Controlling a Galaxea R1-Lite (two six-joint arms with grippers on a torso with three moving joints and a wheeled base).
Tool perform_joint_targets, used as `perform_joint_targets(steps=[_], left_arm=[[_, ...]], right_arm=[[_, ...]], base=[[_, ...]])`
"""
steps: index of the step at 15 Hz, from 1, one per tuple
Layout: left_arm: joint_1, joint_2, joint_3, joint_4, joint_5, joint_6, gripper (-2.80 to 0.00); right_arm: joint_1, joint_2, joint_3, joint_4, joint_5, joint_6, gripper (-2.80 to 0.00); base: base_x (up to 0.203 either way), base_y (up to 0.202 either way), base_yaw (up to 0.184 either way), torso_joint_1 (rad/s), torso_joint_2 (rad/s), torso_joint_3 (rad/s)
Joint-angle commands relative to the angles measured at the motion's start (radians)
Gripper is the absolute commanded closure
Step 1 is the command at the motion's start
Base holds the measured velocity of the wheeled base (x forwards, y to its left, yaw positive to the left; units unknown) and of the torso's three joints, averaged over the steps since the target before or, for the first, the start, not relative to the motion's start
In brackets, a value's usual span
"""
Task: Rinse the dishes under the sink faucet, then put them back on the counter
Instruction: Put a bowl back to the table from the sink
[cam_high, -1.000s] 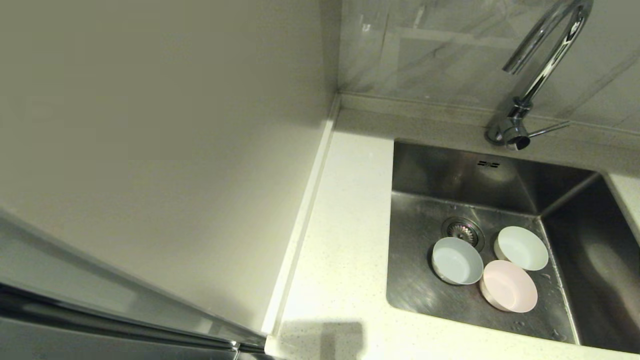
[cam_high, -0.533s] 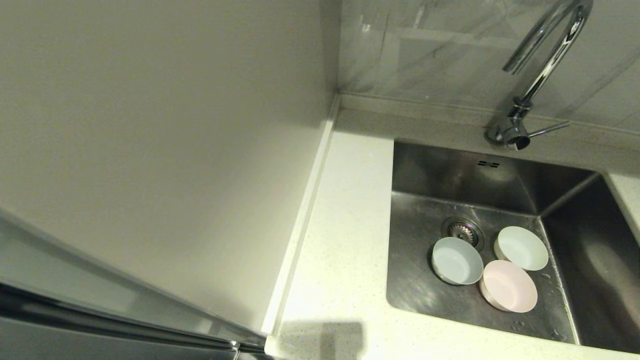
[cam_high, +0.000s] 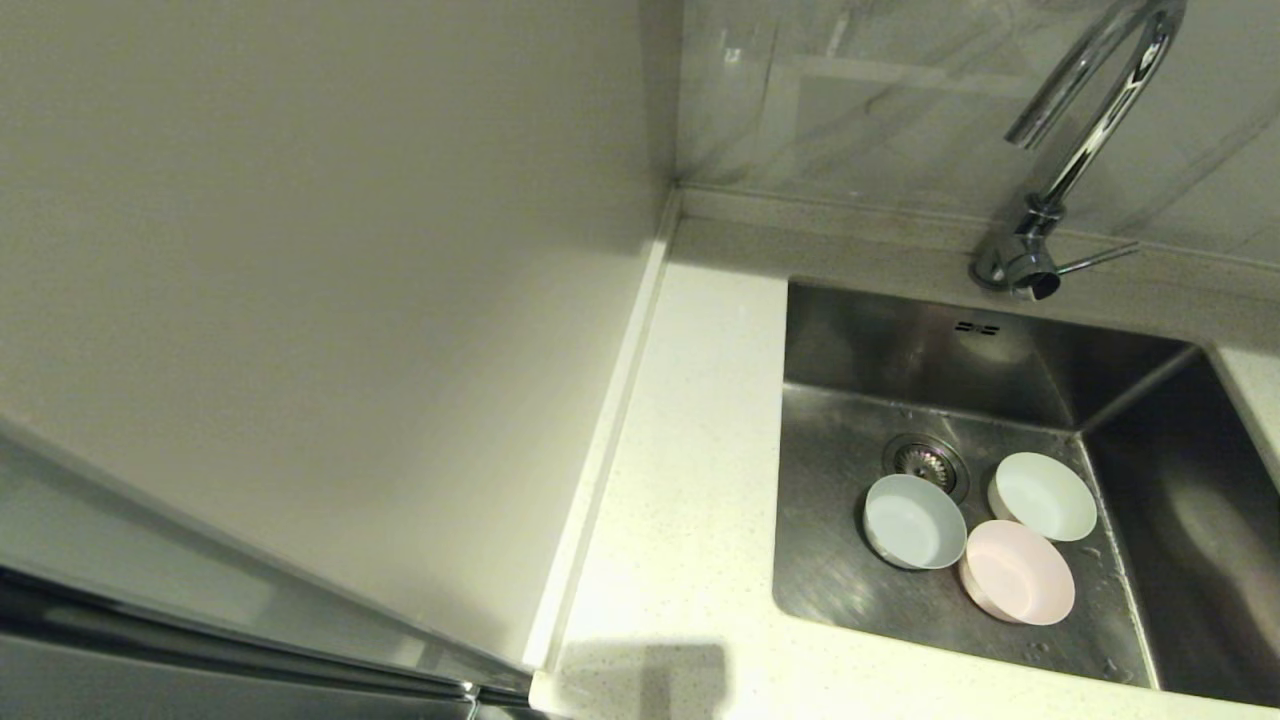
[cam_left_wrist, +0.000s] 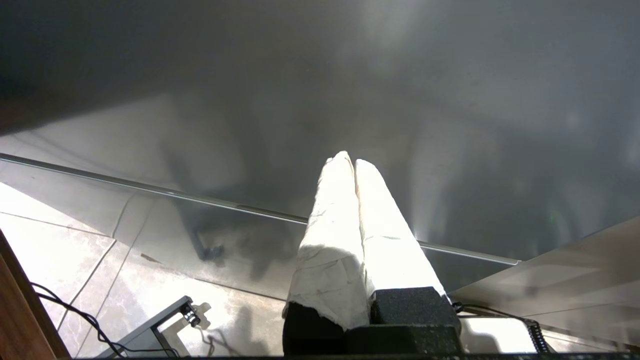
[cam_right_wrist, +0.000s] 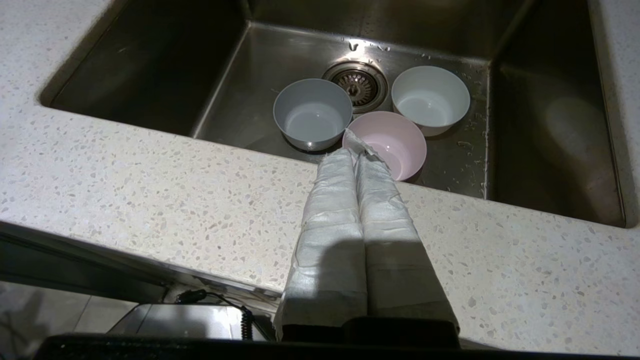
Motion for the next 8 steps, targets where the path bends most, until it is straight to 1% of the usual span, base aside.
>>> perform_joint_targets(steps=[1,8], left_arm=[[-0.001,-0.003,0.000,0.000,0.000,-0.001,0.00],[0.000,-0.003,0.000,0.000,0.000,-0.001,0.00]], right_arm=[[0.000,0.001,0.000,0.000,0.000,0.000,0.00],[0.000,0.001,0.000,0.000,0.000,0.000,0.00]], base=[[0.000,0.000,0.000,0.000,0.00,0.000],[0.000,0.000,0.000,0.000,0.00,0.000]])
